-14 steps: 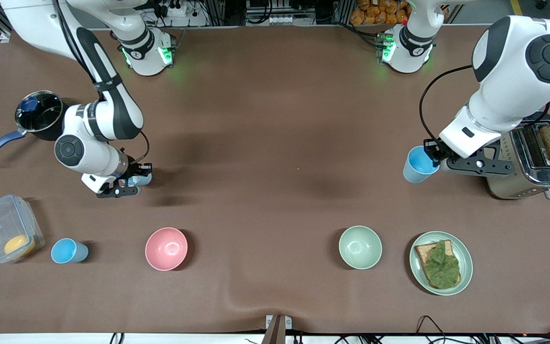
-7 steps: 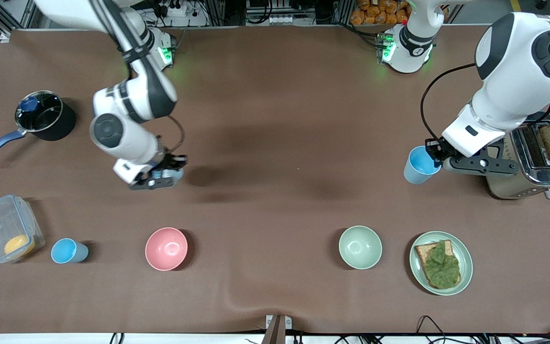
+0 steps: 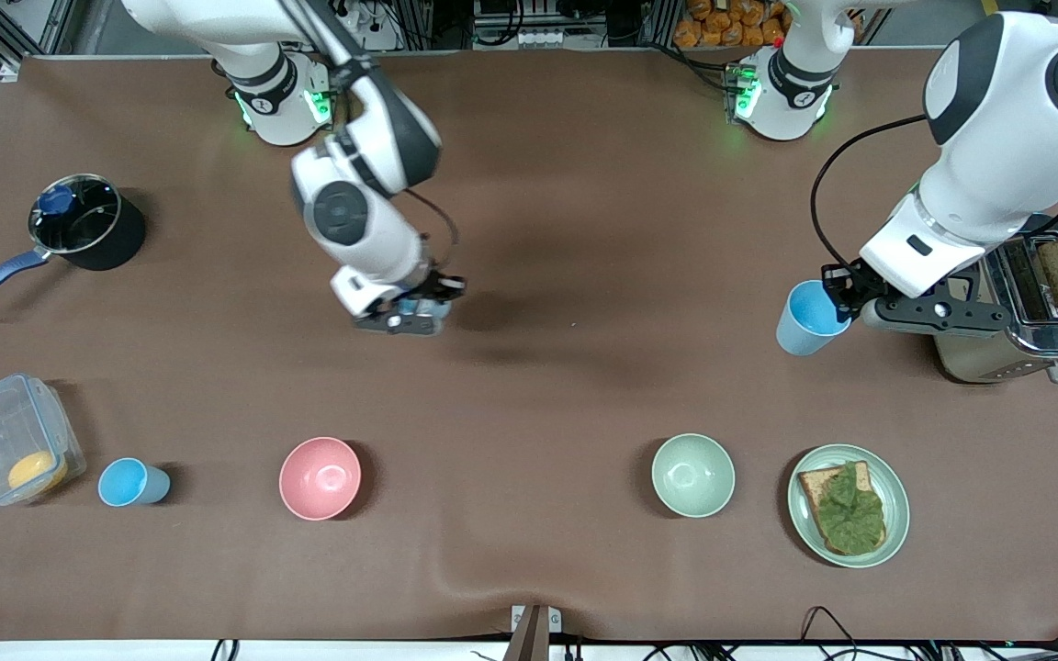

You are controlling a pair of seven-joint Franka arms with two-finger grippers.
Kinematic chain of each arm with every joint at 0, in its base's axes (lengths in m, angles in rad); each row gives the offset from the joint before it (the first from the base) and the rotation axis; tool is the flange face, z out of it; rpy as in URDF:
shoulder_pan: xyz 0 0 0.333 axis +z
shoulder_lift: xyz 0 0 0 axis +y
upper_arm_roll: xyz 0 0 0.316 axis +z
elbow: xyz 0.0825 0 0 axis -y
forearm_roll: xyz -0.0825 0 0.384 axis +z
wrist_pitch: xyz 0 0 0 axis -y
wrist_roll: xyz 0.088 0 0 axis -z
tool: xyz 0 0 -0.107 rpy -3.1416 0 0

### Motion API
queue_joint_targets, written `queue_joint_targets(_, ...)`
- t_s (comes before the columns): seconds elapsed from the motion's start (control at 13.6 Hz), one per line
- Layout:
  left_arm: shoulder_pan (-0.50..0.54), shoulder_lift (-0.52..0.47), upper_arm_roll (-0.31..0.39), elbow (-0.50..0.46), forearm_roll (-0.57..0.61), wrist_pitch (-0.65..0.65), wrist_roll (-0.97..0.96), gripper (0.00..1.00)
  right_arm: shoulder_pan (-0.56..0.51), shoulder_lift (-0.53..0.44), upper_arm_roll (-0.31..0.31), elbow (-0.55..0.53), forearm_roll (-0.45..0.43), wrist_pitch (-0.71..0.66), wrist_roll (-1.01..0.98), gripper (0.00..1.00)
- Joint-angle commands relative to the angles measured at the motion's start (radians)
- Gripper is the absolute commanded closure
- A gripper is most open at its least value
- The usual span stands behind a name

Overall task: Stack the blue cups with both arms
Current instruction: 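Carry the white-lined cup to the table middle with the right gripper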

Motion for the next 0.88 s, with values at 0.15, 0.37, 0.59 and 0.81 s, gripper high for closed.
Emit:
queue_joint_targets(0.15,-0.006,0.022,-0.007,0.053,-0.018,-0.026,-0.015,1.00,0.130,0.265,-0.010,0.340,-0.004,-0.012,0.340,1.00)
queue_joint_targets(0.37,-0.019,0.025,-0.010,0.061,-0.018,-0.026,-0.035,1.00,0.162,0.313,-0.015,0.376,-0.044,0.029,0.397,1.00)
queue_joint_targets(0.59,-0.025,0.029,-0.013,0.053,-0.016,-0.026,-0.068,1.00,0.165,0.321,-0.015,0.367,-0.069,0.029,0.407,1.00)
queue_joint_targets(0.81,-0.029,0.028,-0.013,0.061,-0.018,-0.026,-0.071,1.00,0.173,0.327,-0.026,0.365,-0.081,0.026,0.413,0.71)
